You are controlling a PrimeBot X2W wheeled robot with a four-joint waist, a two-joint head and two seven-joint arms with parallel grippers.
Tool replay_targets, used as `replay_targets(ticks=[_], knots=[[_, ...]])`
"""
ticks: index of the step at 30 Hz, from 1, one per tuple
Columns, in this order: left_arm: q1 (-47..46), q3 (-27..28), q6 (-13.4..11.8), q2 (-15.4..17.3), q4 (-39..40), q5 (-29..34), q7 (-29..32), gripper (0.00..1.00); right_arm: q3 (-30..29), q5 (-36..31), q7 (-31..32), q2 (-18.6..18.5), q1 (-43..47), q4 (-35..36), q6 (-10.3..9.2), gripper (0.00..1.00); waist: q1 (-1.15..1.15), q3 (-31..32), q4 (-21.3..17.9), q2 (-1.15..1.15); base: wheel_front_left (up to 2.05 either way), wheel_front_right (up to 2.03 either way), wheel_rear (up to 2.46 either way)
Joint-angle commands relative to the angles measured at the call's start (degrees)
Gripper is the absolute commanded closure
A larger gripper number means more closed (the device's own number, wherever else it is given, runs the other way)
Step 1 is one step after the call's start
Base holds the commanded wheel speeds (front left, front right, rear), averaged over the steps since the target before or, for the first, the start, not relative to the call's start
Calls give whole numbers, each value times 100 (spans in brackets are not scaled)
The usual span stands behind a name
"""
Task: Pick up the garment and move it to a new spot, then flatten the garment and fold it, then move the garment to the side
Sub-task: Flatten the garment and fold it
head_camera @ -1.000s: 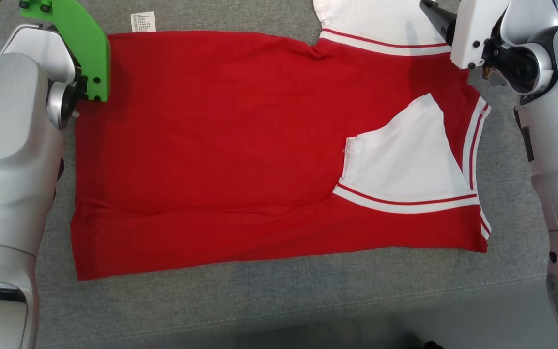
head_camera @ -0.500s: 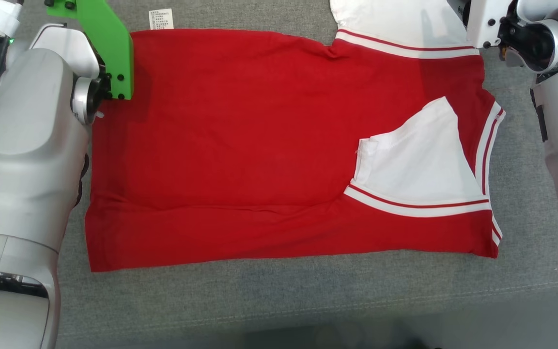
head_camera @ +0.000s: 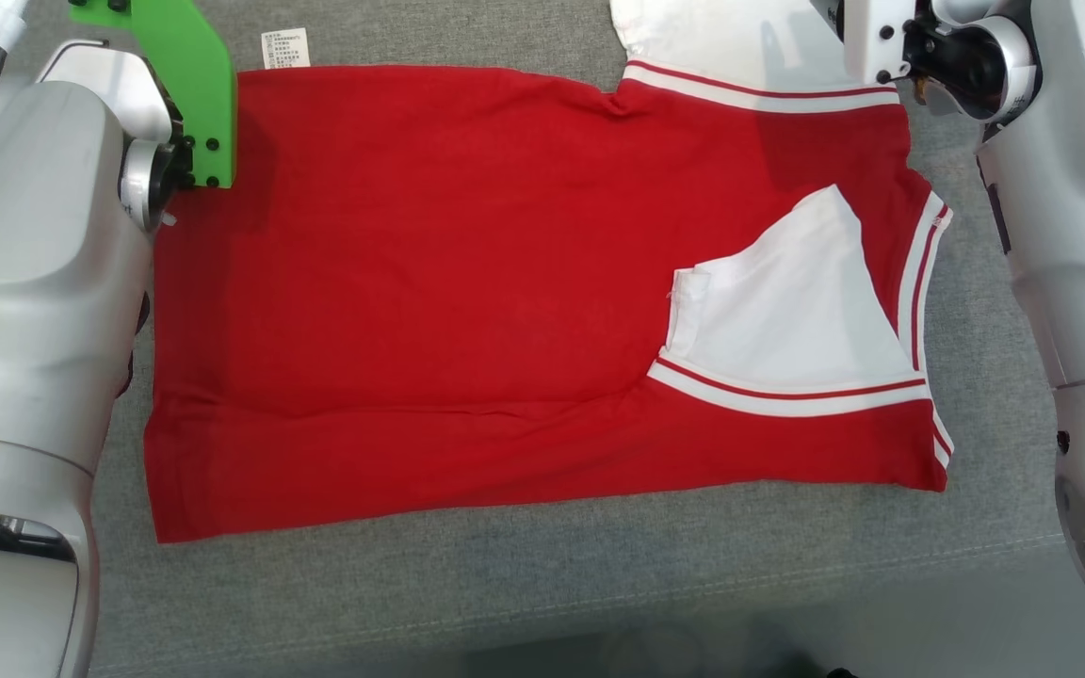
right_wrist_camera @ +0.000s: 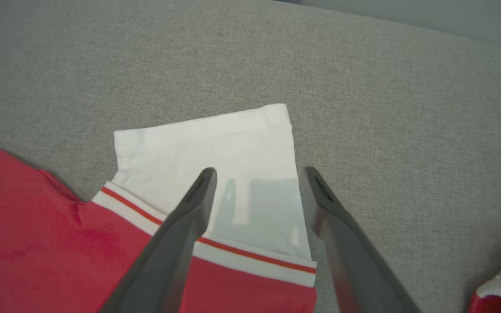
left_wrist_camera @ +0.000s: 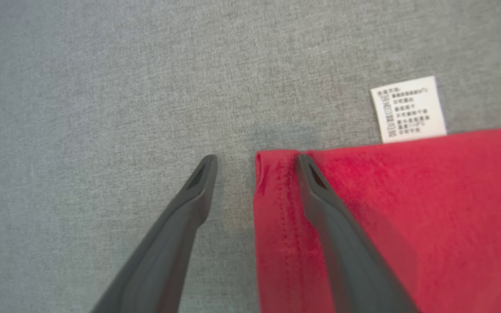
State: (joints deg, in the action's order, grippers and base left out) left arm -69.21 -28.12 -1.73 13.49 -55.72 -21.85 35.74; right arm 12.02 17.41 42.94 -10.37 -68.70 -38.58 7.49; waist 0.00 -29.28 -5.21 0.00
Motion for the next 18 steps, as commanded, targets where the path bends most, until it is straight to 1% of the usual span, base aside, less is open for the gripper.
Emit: replay_targets(ticks=[1,2,3,4,5,8,9,10,11,14,18], knots=[[-48,2,-24,71,-72,-32,74,16,16,-16,-34,-27,-81,-50,-2,0,0,-12,-16,0,0,0,0],[-83,-12,-10,90,-105,-36,161,25,33,-29,-31,-56,-98,-93,-1,0,0,-16,-22,0,0,0,0],[-112,-15,-5,97,-125,-52,217,32,34,-45,-59,-83,-114,-129,-1,0,0,-18,-21,0,0,0,0],[-137,-9,-4,100,-128,-72,256,42,27,-53,-84,-90,-124,-162,-1,0,0,-19,-20,0,0,0,0],[-160,-7,0,95,-134,-92,284,56,4,-55,-109,-92,-130,-203,-1,0,0,-20,-17,0,0,0,0],[-198,-1,-11,62,-141,-130,337,78,-55,-83,-180,-110,-164,-338,-1,0,0,-25,-18,0,0,0,0],[-203,-8,-29,43,-141,-133,334,83,-70,-100,-192,-109,-178,-379,-2,0,0,-34,-16,0,0,0,0],[-202,-23,-50,4,-133,-133,327,94,-76,-123,-214,-108,-197,-422,-1,0,0,-47,-10,0,0,0,0],[-194,-28,-42,-31,-128,-149,310,100,-77,-154,-224,-115,-217,-463,-2,0,0,-59,0,0,0,0,0],[-197,-41,18,-178,-111,-202,248,100,-110,-262,-273,-171,-276,-572,-1,0,0,-108,71,0,0,0,0],[-234,-99,-4,-486,-64,-249,115,100,-254,-470,-429,-260,-415,-773,-2,0,0,-144,226,0,0,0,0]])
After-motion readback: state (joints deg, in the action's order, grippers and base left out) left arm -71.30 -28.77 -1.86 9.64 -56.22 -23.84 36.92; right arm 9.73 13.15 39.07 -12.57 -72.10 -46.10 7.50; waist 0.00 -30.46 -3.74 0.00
